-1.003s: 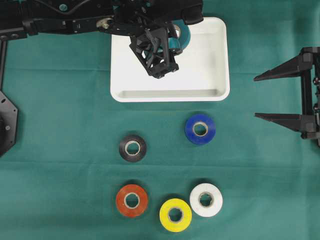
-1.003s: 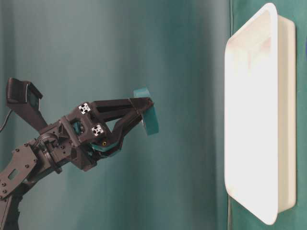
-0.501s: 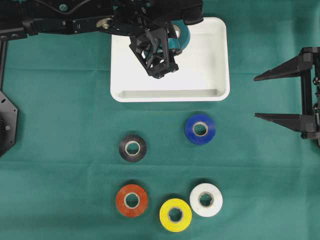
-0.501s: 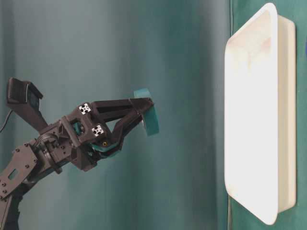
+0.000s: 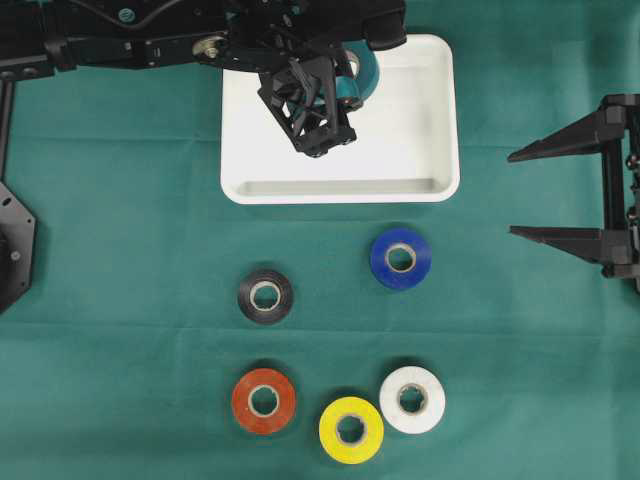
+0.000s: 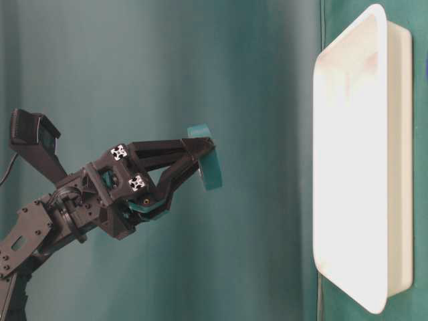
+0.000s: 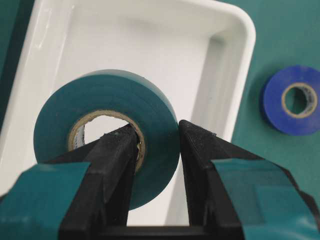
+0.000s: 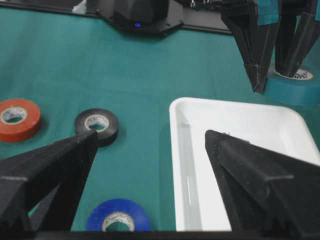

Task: Pick up the tape from a random location and place it into the white case.
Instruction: 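Carry the teal roll with the left gripper over the white tray, then lower the teal roll into the tray and open the left gripper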

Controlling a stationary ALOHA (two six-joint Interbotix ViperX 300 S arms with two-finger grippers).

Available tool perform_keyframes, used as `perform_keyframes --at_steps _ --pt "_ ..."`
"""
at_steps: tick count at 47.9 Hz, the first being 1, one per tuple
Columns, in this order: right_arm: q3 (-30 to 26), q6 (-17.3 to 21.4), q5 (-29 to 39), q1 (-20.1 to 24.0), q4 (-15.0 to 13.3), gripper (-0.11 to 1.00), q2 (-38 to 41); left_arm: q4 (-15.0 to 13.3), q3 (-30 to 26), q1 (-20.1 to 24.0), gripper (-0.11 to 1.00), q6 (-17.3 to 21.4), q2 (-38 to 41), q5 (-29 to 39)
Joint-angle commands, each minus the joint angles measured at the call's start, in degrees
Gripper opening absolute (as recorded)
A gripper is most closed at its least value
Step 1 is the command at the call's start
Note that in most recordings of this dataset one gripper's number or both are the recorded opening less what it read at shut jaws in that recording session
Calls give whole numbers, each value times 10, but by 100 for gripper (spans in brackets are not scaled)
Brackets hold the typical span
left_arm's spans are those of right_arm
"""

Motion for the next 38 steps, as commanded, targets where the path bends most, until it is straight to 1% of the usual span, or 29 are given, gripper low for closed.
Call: perform_keyframes --at_steps 1,18,28,38 --pt "-18 -1 -3 0 0 91 2 -1 -9 0 22 1 -14 -3" --pt "-17 -1 -3 0 0 91 4 -1 2 4 22 1 7 -15" --pt "-16 -1 -5 0 0 91 8 -1 30 11 22 0 46 -66" --pt "-16 0 -5 -1 0 91 11 -1 54 25 22 1 68 -105"
